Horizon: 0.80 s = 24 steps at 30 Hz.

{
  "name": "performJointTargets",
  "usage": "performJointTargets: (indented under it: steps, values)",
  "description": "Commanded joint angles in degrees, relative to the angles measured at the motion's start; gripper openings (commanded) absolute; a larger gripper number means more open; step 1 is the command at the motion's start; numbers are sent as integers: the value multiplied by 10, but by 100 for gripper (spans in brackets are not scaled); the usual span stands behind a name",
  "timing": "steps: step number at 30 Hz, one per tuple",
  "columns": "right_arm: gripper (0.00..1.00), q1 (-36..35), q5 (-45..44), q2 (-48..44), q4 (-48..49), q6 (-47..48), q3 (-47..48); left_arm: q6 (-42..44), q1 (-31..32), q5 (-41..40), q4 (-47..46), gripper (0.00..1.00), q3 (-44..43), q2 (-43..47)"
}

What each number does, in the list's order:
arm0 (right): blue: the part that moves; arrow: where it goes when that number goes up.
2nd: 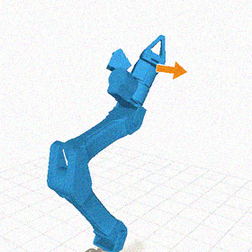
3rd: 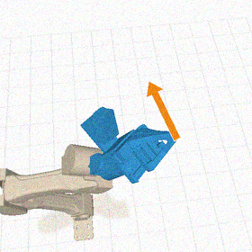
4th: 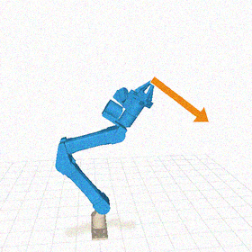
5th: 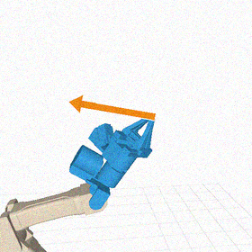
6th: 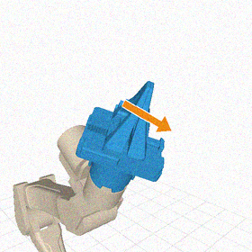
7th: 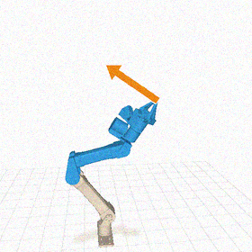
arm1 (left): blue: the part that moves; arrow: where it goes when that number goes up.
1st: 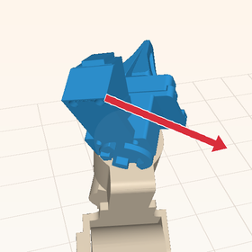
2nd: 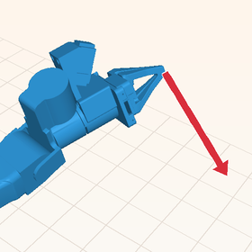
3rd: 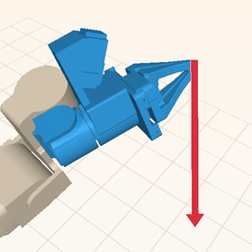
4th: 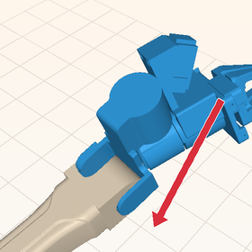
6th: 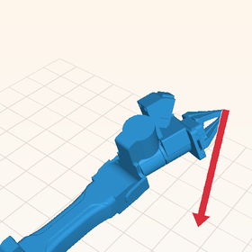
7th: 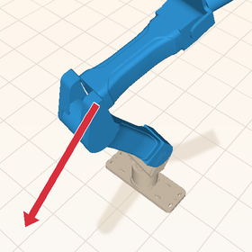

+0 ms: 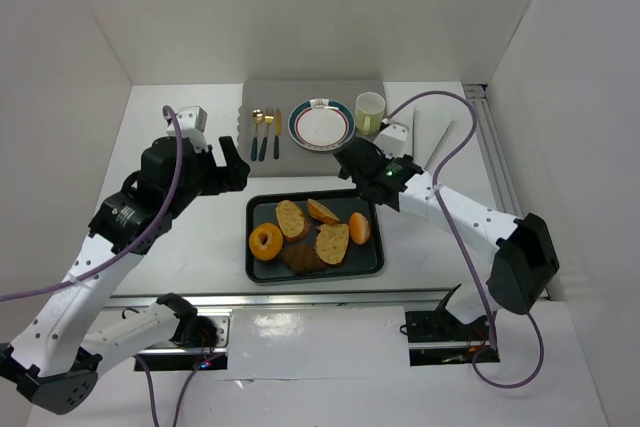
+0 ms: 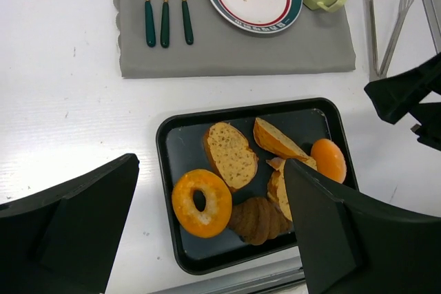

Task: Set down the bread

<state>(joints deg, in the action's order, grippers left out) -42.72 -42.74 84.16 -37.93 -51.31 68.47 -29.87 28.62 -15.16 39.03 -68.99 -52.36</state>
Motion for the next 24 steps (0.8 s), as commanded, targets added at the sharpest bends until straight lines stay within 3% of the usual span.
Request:
performJointTargets:
  steps: [1, 9, 13, 18, 24]
  values:
    - [100, 3, -6, -56, 51, 4, -34, 13, -4, -8, -11, 100, 1, -3]
    - [100, 27, -4, -112, 72, 39, -76, 13, -4, -3, -17, 100, 1, -3]
    - [100, 113, 73, -112, 136, 119, -97, 8, -4, -9, -17, 100, 6, -3]
    - [100, 263, 283, -55, 181, 200, -90, 2, -4, -15, -17, 100, 6, -8]
    - [100, 291, 238, 70, 171, 216, -38, -4, -9, -8, -17, 100, 12, -13]
